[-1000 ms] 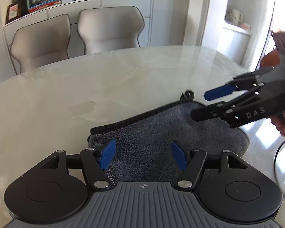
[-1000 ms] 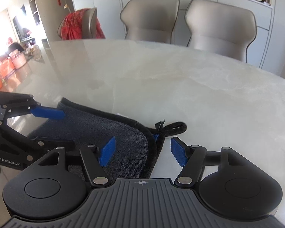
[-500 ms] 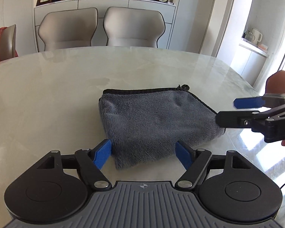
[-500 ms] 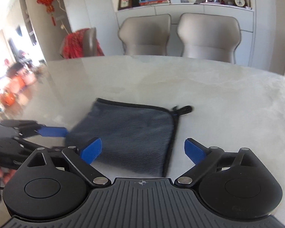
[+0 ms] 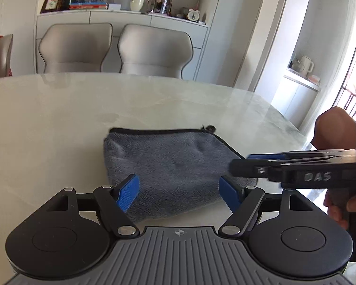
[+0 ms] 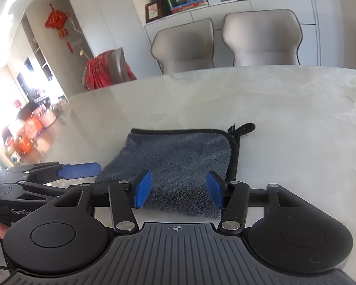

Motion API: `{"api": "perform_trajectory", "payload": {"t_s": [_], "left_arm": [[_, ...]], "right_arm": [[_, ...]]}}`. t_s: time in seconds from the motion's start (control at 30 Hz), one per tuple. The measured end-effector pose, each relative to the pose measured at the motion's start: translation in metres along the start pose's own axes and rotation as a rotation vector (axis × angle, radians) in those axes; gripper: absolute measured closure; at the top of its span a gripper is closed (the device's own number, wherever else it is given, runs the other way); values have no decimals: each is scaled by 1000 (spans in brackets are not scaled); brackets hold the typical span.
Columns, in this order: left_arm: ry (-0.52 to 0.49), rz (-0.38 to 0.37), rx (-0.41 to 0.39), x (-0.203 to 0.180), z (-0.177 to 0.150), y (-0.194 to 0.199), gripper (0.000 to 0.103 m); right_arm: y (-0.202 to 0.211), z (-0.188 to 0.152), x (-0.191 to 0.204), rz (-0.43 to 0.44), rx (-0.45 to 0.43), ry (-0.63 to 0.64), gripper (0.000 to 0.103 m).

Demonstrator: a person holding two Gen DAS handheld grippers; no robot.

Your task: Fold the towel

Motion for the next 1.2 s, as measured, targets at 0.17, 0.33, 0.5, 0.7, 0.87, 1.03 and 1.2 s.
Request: {"api": "perform_trajectory", "payload": {"t_s": [0.17, 0.33, 0.5, 0.7, 0.87, 1.03, 1.2], "left_arm": [[-24, 3, 56, 3, -14, -13, 26], [-116, -5, 86, 1, -17, -16, 26], [-46, -35, 48, 3, -5, -3, 26], [-97, -5, 81, -2, -18, -11, 26], [-34, -49, 13, 1, 0, 1, 25], [-29, -20, 46, 5, 5, -17, 22], [-76, -17, 77, 7, -4, -23, 22]], "right_arm": [[-19, -16, -5, -26, 58, 7, 58], [-14, -22, -15, 7, 48, 25, 67], [4, -15, -16, -12, 26, -11, 65], [2, -28, -19, -66, 63, 62, 65], [6, -9, -15, -55, 40, 85, 64], [-10, 2, -10, -43, 53, 147, 61], [-16, -7, -17, -24, 84, 174, 61]]}}
Point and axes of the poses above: each gripper's, at about its wrist camera, not at the fingertips, and y roughly against the way its jaws point, x to its left, z to its top, the point moved 7 cm from there along -y, roughly the way its jaws point, and after that the axes turned 4 degrees about z, right-handed, at the moved point
